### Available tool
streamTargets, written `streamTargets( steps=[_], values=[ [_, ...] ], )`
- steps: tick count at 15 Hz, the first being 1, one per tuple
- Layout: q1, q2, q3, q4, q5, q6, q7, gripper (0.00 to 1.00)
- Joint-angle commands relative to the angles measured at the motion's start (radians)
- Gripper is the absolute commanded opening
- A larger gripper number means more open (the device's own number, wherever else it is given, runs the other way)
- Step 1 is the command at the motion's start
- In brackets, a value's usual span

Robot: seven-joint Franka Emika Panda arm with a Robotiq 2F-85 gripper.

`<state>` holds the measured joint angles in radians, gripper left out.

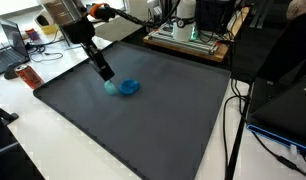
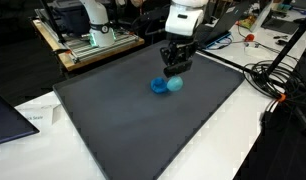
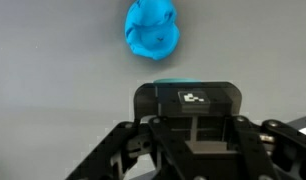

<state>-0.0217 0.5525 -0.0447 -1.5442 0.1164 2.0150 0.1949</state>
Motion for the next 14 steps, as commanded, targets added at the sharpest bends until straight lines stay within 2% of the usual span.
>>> streamTargets(
  steps=[1, 8, 14],
  values=[
    [0.029, 0.014, -0.015, -0.016, -0.071, 0.023, 0.019, 0.22],
    [0.034, 0.044, -0.010, -0.031, -0.122, -0.007, -0.006, 0.22],
    [0.028, 0.023, -0.005, -0.056, -0.116, -0.126, -0.038, 0.22]
  ],
)
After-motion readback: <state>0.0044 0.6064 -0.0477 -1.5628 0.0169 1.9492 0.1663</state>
